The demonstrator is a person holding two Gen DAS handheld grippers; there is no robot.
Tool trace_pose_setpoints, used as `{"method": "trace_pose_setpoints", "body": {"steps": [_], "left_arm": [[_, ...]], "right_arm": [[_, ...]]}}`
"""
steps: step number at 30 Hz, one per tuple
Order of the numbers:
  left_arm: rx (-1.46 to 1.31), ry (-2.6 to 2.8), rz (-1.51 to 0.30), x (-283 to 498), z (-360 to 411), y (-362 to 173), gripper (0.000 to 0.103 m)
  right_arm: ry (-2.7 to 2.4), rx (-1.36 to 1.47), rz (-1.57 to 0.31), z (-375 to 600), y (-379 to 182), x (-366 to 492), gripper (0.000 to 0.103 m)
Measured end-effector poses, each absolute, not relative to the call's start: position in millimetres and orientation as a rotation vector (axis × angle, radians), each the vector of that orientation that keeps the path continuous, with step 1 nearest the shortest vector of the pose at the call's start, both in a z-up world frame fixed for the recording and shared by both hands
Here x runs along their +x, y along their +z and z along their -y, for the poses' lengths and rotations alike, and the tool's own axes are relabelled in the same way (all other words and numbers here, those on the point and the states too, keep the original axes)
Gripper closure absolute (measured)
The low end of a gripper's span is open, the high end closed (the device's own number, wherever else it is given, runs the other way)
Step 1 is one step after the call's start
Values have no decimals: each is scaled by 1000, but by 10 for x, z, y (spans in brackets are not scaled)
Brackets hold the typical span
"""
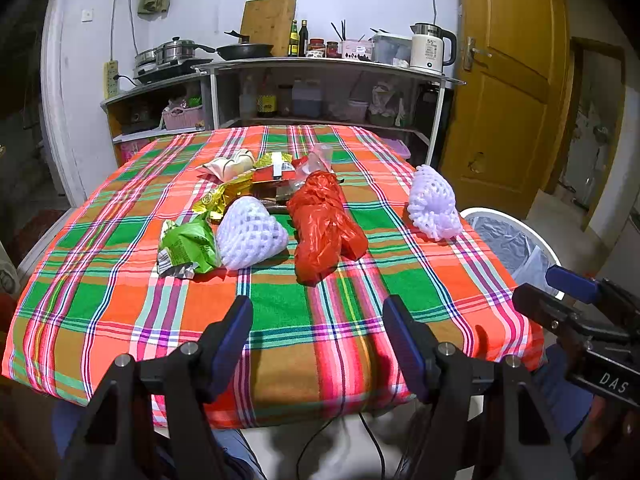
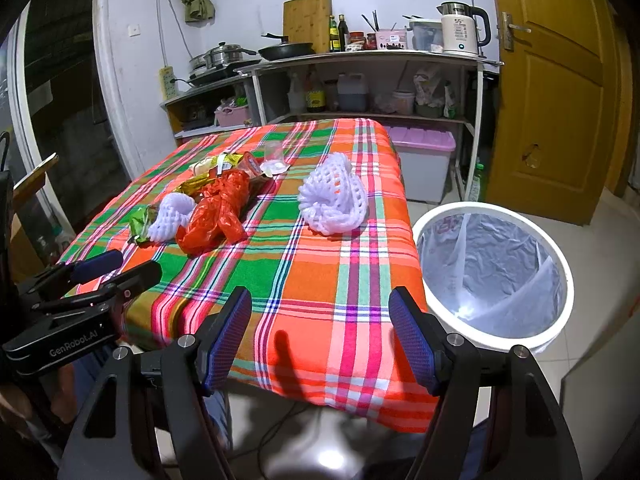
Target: Collect trash
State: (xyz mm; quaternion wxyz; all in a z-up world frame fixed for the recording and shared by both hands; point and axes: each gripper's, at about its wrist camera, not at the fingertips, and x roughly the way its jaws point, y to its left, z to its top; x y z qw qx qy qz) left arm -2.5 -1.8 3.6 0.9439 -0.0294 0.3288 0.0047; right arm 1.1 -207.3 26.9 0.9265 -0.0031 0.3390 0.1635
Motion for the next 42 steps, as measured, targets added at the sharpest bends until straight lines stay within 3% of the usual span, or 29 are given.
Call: {"method": "trace_pose_setpoints", "body": {"steps": [42], "left_arm": [[-62,5,-671,-26,24,35,34]], "right_arm": [[336,-1,-706,2081,230,15,32]]}}
